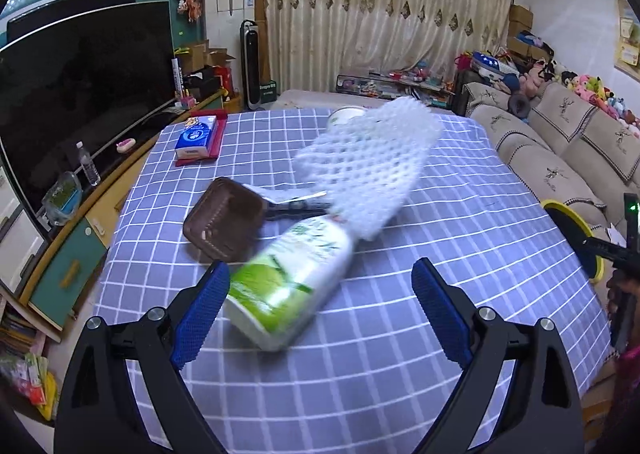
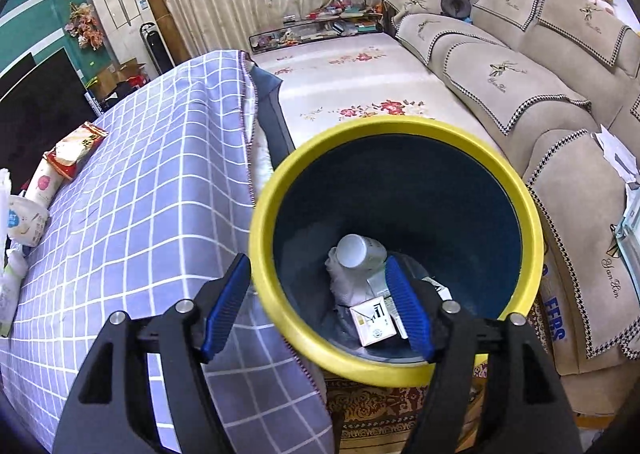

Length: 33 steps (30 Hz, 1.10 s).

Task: Collect trash
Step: 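Grasp the green coconut water bottle with the left gripper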

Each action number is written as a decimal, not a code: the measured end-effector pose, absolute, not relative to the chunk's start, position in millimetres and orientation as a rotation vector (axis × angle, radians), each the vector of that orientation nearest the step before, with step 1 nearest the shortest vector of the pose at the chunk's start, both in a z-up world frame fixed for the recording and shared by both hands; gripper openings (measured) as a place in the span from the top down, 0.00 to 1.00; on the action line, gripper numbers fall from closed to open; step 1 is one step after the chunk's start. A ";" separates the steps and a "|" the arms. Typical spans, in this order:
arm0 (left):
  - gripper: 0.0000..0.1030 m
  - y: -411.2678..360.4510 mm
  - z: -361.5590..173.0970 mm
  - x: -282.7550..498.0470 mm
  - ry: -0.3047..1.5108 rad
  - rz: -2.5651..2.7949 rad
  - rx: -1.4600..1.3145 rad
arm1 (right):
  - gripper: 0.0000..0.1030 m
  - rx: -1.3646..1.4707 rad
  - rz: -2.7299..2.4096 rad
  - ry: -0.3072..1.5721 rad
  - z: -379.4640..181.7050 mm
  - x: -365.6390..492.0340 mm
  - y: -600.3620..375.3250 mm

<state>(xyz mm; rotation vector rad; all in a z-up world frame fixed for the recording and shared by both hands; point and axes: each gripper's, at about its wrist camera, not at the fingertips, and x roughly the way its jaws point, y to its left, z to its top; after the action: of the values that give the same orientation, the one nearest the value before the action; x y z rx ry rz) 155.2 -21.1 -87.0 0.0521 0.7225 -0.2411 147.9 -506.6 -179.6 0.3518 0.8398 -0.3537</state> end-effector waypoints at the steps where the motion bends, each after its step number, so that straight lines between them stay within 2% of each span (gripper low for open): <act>1: 0.12 -17.3 -88.7 158.2 0.729 -0.253 0.052 | 0.36 0.353 -0.350 0.839 -178.2 147.5 -505.1; 15: 0.13 -6.7 -129.1 195.4 0.856 -0.410 0.047 | 0.34 0.349 -0.334 0.855 -180.7 153.6 -500.5; 19: 0.21 -21.6 -144.0 196.1 0.904 -0.439 0.058 | 0.34 0.347 -0.327 0.856 -181.8 154.8 -499.6; 22: 0.22 -31.3 -150.0 198.8 0.913 -0.429 0.060 | 0.34 0.348 -0.324 0.852 -181.1 154.9 -499.8; 27: 0.22 -25.1 -147.0 212.0 0.920 -0.368 -0.020 | 0.33 0.353 -0.321 0.850 -180.9 153.8 -500.2; 33: 0.22 -29.1 -136.6 224.6 0.950 -0.312 0.051 | 0.33 0.355 -0.318 0.852 -182.2 153.9 -499.9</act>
<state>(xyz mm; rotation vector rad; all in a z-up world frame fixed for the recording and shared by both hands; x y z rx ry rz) 224.6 -29.1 -136.6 0.0512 0.9500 -0.3125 153.9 -499.9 -182.2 0.3547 0.8519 -0.3181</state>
